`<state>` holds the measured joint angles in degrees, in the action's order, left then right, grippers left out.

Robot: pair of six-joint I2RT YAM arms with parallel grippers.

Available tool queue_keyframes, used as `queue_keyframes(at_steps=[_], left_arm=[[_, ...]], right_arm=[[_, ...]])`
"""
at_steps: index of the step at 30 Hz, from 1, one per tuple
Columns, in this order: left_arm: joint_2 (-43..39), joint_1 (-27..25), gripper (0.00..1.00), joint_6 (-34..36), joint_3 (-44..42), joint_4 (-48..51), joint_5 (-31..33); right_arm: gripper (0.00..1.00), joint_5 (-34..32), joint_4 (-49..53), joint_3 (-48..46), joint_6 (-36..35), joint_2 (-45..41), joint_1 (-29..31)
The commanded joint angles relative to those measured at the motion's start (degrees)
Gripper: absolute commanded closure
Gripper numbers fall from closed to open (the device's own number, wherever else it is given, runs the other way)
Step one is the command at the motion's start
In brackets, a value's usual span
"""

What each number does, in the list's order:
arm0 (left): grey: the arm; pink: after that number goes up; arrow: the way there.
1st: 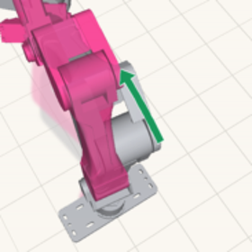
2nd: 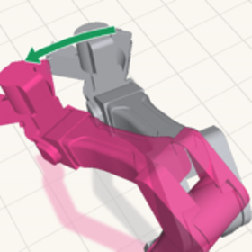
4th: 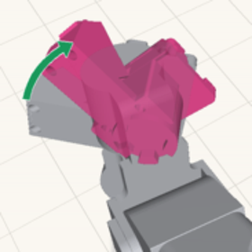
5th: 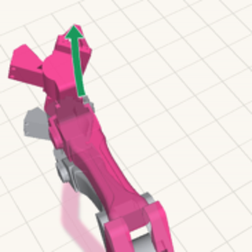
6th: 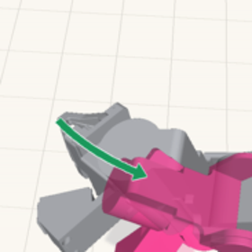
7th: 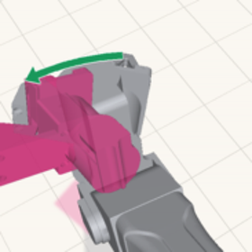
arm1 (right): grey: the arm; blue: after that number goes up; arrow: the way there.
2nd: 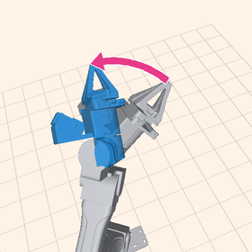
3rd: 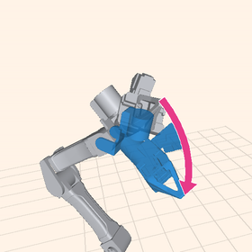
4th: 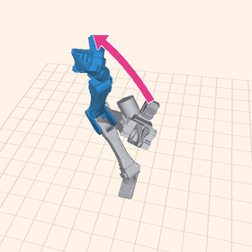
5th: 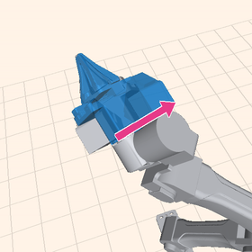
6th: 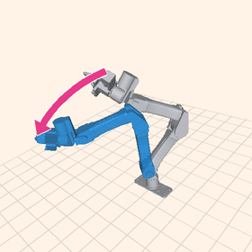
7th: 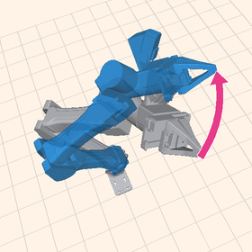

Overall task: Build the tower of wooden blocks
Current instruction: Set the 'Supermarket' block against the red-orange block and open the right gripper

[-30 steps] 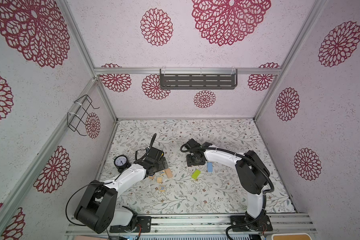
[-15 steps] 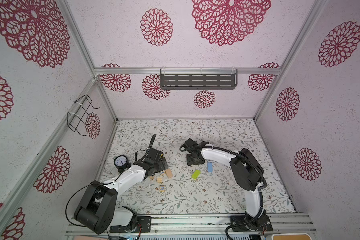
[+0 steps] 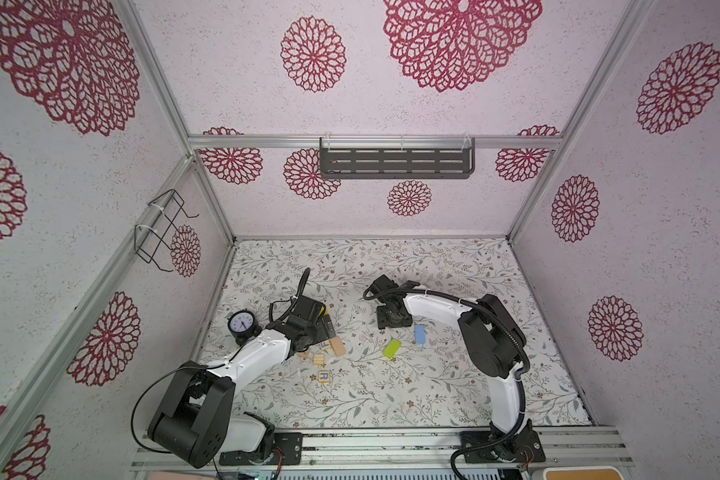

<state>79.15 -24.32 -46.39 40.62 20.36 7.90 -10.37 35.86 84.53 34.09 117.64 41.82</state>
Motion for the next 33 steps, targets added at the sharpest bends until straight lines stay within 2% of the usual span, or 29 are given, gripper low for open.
queue_keyframes(at_steps=[1, 17, 33], left_arm=[[0.4, 0.7, 0.03, 0.6, 0.8, -1.1, -0.3], [-0.3, 0.9, 0.03, 1.0, 0.1, -1.5, -0.8], [-0.8, 0.9, 0.03, 0.9, 0.0, -1.2, -0.7]], right_arm=[[0.41, 0.1, 0.7, 1.9, -0.3, 0.9, -0.4], [0.39, 1.4, 0.7, 2.9, 1.0, 2.3, -0.3], [0.27, 1.7, 0.5, 3.3, 1.1, 2.4, -0.3]])
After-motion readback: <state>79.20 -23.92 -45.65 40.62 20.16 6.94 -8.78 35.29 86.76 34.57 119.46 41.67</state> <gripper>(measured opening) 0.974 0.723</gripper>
